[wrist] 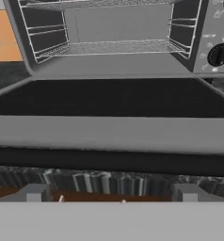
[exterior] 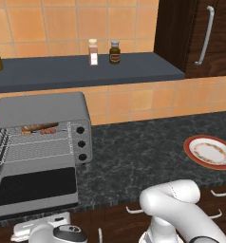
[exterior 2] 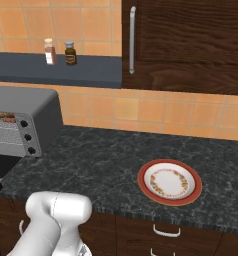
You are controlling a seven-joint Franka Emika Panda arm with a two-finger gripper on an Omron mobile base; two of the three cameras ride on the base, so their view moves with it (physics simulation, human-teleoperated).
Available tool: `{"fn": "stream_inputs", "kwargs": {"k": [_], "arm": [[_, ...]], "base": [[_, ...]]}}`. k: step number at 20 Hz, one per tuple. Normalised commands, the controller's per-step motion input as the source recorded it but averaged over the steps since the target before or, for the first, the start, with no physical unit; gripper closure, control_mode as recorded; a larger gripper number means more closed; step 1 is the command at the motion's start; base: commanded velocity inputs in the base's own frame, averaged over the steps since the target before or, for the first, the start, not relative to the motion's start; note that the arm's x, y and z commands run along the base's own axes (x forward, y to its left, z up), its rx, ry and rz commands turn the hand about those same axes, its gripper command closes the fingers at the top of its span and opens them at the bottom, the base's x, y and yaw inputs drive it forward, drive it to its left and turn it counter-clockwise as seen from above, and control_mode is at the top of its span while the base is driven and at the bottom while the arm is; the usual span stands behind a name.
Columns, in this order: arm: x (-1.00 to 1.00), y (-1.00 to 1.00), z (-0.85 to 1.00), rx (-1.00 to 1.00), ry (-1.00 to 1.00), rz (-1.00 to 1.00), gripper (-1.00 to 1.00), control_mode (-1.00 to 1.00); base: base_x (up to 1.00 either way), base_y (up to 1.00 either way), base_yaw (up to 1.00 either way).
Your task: Pick up the kebab skewer and baguette bread, and place them inside the toaster oven. Close the toaster oven door and start by setting the timer.
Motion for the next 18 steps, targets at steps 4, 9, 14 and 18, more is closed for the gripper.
{"fn": "stream_inputs", "kwargs": {"k": [4, 9, 14, 18], "arm": [[0.22, 0.00, -0.14, 0.00, -0.02, 0.03, -1.00, -1.00], [0.11, 0.00, -0.09, 0.00, 0.00, 0.01, -1.00, -1.00], [0.12, 0.00, -0.01, 0.00, 0.00, 0.00, -1.00, -1.00], [0.15, 0.00, 0.00, 0.00, 0.00, 0.00, -1.00, -1.00]], "base": [[0.00, 0.00, 0.00], [0.00, 0.00, 0.00], [0.00, 0.00, 0.00], [0.00, 0.00, 0.00]]}}
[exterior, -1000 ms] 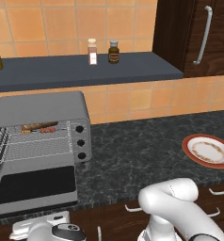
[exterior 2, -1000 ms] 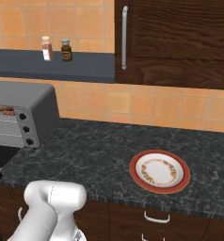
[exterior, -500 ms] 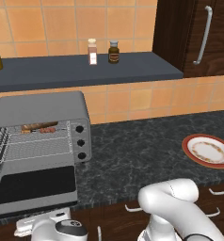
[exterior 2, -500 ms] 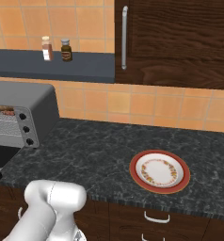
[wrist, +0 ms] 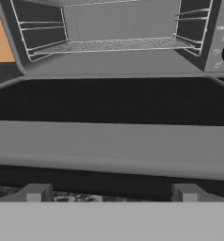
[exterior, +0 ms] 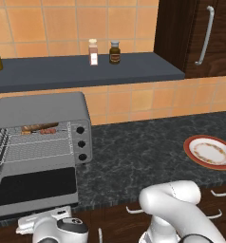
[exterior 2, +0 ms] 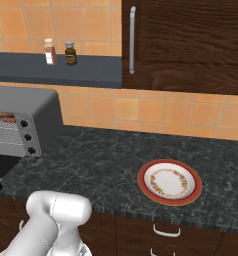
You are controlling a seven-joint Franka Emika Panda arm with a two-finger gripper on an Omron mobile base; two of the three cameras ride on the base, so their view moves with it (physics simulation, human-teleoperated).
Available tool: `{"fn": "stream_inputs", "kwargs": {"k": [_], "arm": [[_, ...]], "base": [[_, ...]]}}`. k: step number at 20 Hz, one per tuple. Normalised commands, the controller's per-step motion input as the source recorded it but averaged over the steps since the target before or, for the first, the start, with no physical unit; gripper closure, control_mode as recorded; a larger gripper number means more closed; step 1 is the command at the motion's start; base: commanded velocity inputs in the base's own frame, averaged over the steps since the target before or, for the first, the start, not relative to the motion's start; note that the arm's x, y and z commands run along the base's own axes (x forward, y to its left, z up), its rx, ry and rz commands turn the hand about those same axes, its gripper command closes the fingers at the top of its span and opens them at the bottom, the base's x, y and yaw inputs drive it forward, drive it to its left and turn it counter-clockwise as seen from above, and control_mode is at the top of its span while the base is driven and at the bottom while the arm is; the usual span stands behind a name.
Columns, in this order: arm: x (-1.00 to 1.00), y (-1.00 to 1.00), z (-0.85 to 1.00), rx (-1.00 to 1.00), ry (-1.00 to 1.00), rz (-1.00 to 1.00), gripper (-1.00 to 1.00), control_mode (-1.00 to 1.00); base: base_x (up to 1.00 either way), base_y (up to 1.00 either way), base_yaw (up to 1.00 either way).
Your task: Pick up the kebab skewer and baguette bread, and place them inside the toaster oven. Close the toaster oven door and start by setting the timer.
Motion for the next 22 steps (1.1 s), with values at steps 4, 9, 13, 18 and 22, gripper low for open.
{"fn": "stream_inputs", "kwargs": {"k": [4, 9, 13, 18, 22], "arm": [[0.03, 0.01, -0.08, 0.00, 0.01, 0.00, -1.00, -1.00], [0.00, 0.00, -0.15, 0.00, 0.01, 0.00, -1.00, -1.00], [0.00, 0.00, 0.00, 0.00, 0.00, 0.00, -1.00, -1.00], [0.00, 0.00, -0.05, 0.00, 0.01, 0.00, -1.00, -1.00], [0.13, 0.00, -0.25, 0.00, 0.00, -0.03, -1.00, -1.00]], "base": [[0.00, 0.00, 0.00], [0.00, 0.00, 0.00], [0.00, 0.00, 0.00], [0.00, 0.00, 0.00], [0.00, 0.00, 0.00]]}}
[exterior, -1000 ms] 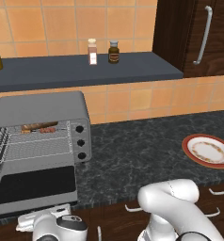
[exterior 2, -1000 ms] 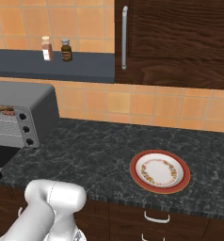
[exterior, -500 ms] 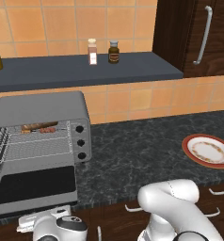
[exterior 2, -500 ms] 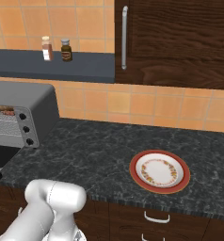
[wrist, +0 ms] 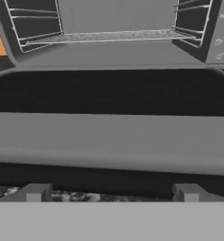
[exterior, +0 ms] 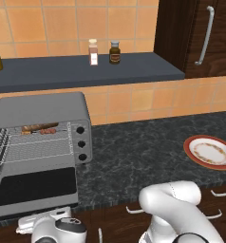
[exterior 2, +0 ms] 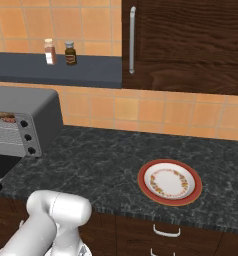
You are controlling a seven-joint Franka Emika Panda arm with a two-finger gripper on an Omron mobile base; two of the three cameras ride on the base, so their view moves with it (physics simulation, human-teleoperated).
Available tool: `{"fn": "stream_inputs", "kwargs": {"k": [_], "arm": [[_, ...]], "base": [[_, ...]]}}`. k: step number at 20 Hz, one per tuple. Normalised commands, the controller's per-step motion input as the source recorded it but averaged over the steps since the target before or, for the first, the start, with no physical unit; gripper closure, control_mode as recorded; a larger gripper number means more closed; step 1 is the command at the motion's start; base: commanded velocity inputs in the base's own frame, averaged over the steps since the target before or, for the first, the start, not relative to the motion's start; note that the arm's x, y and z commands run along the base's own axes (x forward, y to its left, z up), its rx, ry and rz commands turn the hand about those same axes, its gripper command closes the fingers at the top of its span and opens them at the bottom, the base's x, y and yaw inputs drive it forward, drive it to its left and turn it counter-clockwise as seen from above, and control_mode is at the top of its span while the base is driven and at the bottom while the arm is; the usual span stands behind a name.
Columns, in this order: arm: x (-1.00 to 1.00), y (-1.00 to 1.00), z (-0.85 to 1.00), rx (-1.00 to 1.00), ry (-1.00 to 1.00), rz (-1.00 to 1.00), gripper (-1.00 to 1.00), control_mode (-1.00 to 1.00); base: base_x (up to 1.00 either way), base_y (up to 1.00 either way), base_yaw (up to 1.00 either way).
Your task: Pick up the kebab skewer and baguette bread, and place them inside the toaster oven. Close the toaster oven door and start by setting the timer.
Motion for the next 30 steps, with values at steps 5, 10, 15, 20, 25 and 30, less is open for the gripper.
{"fn": "stream_inputs", "kwargs": {"k": [5, 10, 15, 20, 25, 30], "arm": [[0.13, 0.00, -0.36, 0.00, 0.00, -0.06, -1.00, -1.00], [0.26, 0.00, -0.42, 0.00, -0.03, -0.02, -1.00, -1.00], [0.41, 0.00, -0.35, 0.00, -0.06, 0.01, -1.00, -1.00], [0.23, 0.00, -0.25, 0.02, -0.01, 0.01, -1.00, -1.00], [0.37, 0.00, -0.20, 0.02, 0.00, 0.00, -1.00, -1.00], [0.46, -0.02, -0.06, 0.05, -0.04, 0.00, -1.00, -1.00]], "base": [[0.00, 0.00, 0.00], [0.00, 0.00, 0.00], [0.00, 0.00, 0.00], [0.00, 0.00, 0.00], [0.00, 0.00, 0.00], [0.00, 0.00, 0.00]]}}
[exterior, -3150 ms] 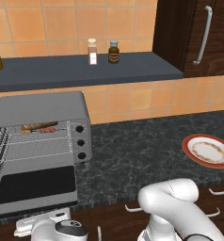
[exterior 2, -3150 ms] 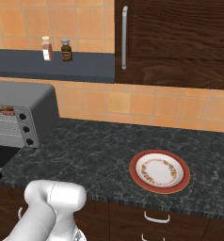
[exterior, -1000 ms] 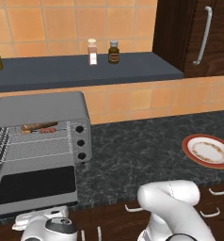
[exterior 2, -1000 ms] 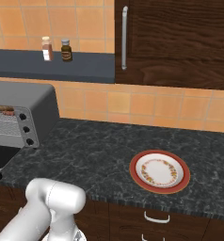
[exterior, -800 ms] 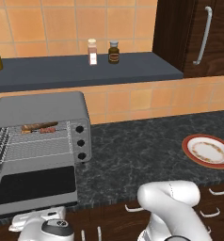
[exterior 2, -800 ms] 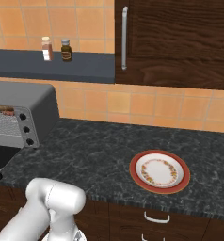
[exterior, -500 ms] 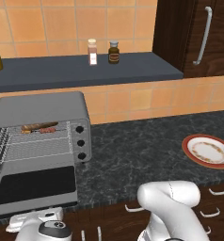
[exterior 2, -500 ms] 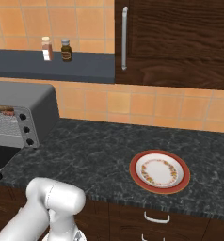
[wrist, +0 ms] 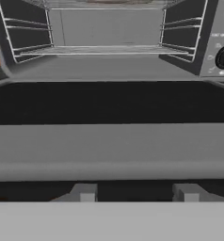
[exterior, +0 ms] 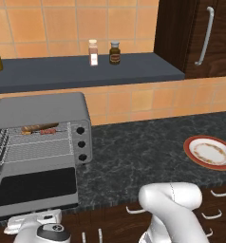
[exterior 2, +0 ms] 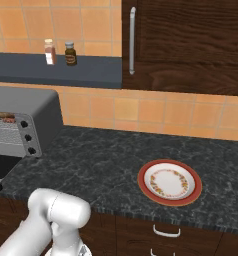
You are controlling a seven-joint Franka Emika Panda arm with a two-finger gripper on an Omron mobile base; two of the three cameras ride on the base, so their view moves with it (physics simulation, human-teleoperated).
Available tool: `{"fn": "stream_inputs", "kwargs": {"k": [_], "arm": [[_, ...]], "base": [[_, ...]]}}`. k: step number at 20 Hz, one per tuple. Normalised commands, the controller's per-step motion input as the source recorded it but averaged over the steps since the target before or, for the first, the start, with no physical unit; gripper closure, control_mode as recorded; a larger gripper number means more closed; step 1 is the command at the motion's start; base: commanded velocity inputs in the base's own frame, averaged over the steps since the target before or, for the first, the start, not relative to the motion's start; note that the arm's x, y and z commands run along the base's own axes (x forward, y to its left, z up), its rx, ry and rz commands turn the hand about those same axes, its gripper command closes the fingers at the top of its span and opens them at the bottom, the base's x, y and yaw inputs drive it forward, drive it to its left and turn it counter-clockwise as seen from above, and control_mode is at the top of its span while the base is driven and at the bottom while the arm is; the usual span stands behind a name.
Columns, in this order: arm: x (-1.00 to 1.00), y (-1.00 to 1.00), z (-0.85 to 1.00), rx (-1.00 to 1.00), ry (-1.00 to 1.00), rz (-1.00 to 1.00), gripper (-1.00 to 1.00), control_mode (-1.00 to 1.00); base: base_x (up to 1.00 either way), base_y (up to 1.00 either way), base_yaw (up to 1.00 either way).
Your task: Pick up the kebab skewer and baguette bread, and place them inside the toaster oven. Close the toaster oven door and start by setting the timer.
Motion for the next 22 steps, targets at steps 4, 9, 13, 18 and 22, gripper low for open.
{"fn": "stream_inputs", "kwargs": {"k": [4, 9, 13, 18, 22], "arm": [[0.53, -0.04, 0.04, 0.06, -0.07, 0.00, -1.00, -1.00], [0.63, -0.01, 0.27, 0.07, -0.07, 0.00, -1.00, -1.00], [0.71, 0.00, 0.36, 0.05, -0.04, 0.00, -1.00, -1.00], [0.58, 0.00, 0.41, 0.03, -0.01, 0.00, -1.00, -1.00], [-0.04, -0.07, 0.35, 0.00, -0.02, 0.00, -1.00, -1.00]], "base": [[0.00, 0.00, 0.00], [0.00, 0.00, 0.00], [0.00, 0.00, 0.00], [0.00, 0.00, 0.00], [0.00, 0.00, 0.00]]}}
